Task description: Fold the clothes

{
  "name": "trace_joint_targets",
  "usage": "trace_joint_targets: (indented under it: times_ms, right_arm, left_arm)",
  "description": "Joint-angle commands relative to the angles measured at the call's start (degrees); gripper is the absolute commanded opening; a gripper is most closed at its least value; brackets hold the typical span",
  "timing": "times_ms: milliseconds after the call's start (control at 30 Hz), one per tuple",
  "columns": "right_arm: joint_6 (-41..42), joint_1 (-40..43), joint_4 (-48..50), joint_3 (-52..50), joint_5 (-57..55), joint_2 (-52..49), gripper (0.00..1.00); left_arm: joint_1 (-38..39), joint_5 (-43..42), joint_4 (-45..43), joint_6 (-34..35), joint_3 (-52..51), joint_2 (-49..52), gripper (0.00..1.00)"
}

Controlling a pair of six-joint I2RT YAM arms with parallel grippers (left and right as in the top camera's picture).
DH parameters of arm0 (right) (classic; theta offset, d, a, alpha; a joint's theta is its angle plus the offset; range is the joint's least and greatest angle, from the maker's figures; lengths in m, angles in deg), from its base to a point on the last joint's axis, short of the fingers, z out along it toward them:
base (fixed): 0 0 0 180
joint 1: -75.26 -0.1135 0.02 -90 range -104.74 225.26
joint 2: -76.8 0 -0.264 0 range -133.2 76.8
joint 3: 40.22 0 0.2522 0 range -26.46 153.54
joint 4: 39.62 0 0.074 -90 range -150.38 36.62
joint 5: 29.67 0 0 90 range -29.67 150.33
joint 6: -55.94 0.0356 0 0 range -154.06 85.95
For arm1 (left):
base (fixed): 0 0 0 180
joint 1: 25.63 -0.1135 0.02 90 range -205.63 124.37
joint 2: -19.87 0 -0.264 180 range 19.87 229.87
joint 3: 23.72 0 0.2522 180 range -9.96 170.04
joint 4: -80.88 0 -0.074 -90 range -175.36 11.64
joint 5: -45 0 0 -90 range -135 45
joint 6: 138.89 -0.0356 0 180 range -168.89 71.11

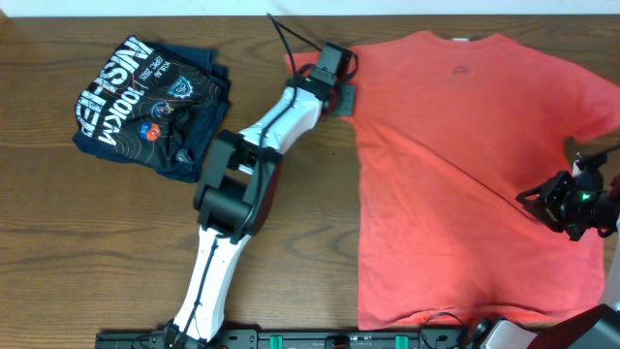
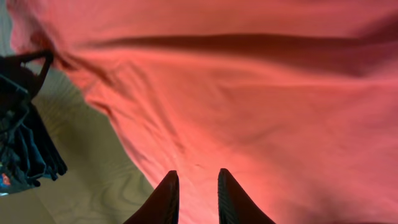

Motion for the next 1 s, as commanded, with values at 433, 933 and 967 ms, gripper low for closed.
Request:
trace_joint_targets:
  times_ms: [433,933,967]
  right_arm:
    - [14.8,-1.0,14.6,-13.8,-13.1,0.8,0.22]
    - [34.4,4.4,36.0,-29.6,-46.2,0.7,0.01]
    - [34.6,5.7,36.6,-29.1,-47.0,0.7,0.01]
  left_arm:
    - [-12.4,13.6,26.2,-0.8,-2.1,0.4,0.06]
    - [-12.3,11.2,25.7,-1.2,-2.1,-6.3,0.35]
    - [-12.3,10.4,25.8,-1.5,-2.1,-6.9,0.39]
